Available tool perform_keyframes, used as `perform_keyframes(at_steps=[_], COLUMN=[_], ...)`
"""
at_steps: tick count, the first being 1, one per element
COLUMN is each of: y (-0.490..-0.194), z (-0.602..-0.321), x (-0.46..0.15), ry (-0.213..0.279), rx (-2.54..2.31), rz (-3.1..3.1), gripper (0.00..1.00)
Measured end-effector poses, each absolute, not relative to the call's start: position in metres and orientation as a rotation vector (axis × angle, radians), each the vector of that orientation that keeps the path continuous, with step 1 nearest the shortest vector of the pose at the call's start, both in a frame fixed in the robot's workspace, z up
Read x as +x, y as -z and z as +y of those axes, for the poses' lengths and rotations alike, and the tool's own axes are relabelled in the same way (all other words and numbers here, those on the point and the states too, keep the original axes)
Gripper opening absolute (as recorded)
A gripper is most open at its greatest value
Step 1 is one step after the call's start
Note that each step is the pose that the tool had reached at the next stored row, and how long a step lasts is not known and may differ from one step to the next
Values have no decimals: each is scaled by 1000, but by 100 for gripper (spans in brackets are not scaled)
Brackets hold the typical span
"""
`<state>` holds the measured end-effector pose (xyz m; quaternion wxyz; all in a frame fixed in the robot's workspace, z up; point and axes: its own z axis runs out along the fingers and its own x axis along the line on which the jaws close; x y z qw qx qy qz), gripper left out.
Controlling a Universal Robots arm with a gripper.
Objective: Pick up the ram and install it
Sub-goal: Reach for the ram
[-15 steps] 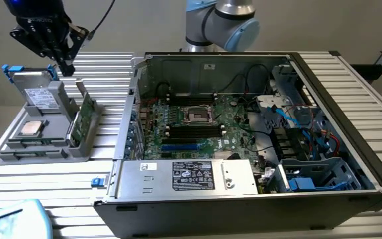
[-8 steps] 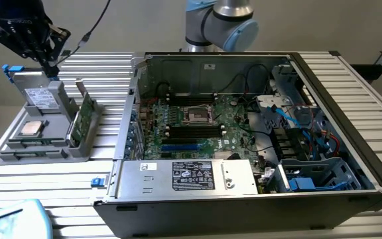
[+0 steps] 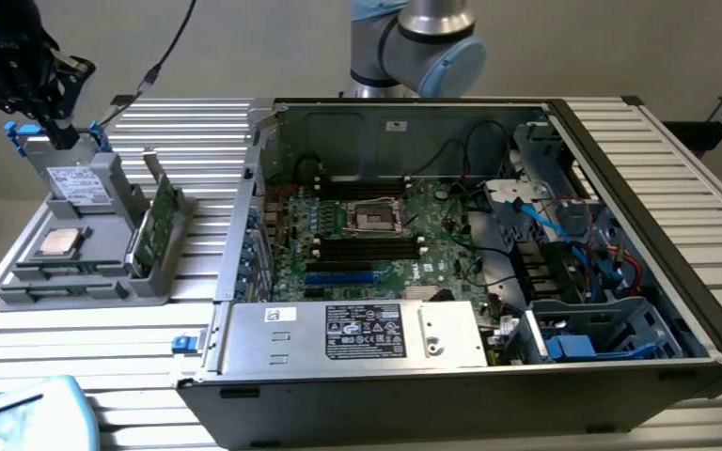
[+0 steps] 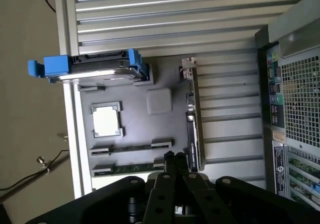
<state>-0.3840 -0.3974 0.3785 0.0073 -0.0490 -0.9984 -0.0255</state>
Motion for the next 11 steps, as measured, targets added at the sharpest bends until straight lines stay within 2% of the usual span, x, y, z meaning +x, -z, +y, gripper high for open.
perform_keyframes(at_steps=[11], y=[-377], z=[-412], x=[-416], ry=[79], rx=[-144], rz=[-3122], gripper=[11])
